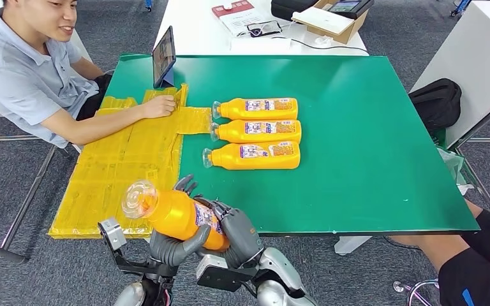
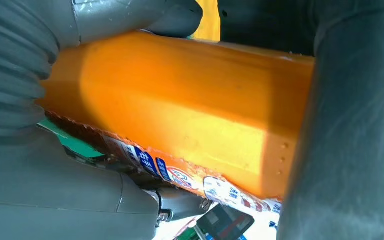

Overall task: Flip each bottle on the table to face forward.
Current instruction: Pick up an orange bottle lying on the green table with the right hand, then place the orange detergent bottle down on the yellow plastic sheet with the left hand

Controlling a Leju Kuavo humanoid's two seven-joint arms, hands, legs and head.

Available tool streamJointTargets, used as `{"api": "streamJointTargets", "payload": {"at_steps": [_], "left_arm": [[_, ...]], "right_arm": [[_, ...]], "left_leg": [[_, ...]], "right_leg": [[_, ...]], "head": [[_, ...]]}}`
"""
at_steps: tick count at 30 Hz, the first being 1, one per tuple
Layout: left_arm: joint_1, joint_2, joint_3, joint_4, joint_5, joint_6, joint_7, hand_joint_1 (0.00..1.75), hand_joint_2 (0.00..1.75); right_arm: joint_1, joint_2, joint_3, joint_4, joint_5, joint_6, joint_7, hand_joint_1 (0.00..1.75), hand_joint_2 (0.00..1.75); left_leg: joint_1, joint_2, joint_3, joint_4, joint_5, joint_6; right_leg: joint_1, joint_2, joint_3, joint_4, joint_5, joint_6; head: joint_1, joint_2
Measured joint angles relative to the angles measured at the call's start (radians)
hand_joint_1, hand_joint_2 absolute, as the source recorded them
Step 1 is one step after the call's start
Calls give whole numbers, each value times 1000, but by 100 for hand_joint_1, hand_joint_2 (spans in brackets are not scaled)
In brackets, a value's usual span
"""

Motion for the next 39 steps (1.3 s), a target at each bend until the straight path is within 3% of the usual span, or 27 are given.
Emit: {"api": "streamJointTargets", "payload": {"at_steps": [3,5,9,13,18,25,27,30,32,34,39], "left_arm": [[0,0,0,4,4,-2,14,175,175],[-2,0,0,8,15,-3,23,175,175],[-7,0,2,13,55,-3,45,175,175],[-10,-1,8,18,132,-6,75,175,175],[-14,-7,16,21,188,1,96,175,175],[-16,-12,23,22,195,8,101,175,175],[-21,-16,24,26,182,58,109,175,175],[-55,-29,22,58,76,278,113,175,175],[-82,-35,27,101,-12,418,96,175,175],[-102,-35,34,137,-67,457,82,175,175],[-124,-34,31,175,-212,428,82,175,175]], "right_arm": [[-1,0,1,2,-1,-10,5,16,175],[1,0,1,2,-1,-14,11,0,175],[8,0,2,2,7,-37,21,0,175],[15,3,3,2,56,-112,18,0,0],[19,3,12,2,118,-207,8,0,0],[21,3,15,2,127,-220,7,0,0],[22,2,18,3,139,-250,7,0,0],[31,-3,40,0,185,-361,-13,0,0],[36,-3,77,-14,215,-431,-49,0,87],[40,0,106,-25,212,-451,-70,0,175],[36,-3,133,-32,88,-439,-89,0,175]], "left_leg": [[0,0,0,0,0,0],[0,0,0,0,0,0],[0,0,0,0,0,0],[0,0,0,0,0,0],[0,0,0,0,0,0],[0,0,0,0,0,0],[0,-1,0,0,0,0],[0,-1,0,0,0,0],[0,2,2,0,-1,-1],[0,3,3,0,-1,-2],[0,0,2,0,0,-1]], "right_leg": [[0,0,0,0,0,0],[0,0,0,0,0,0],[0,0,0,0,0,0],[0,0,0,0,0,0],[0,0,0,0,0,0],[0,0,0,0,0,0],[0,0,0,0,0,0],[0,-1,1,0,0,0],[0,2,1,0,1,0],[0,3,1,0,0,0],[1,0,2,0,0,0]], "head": [[0,0],[0,0],[0,0],[0,0],[0,0],[0,0],[0,0],[2,0],[1,0],[0,0],[1,0]]}}
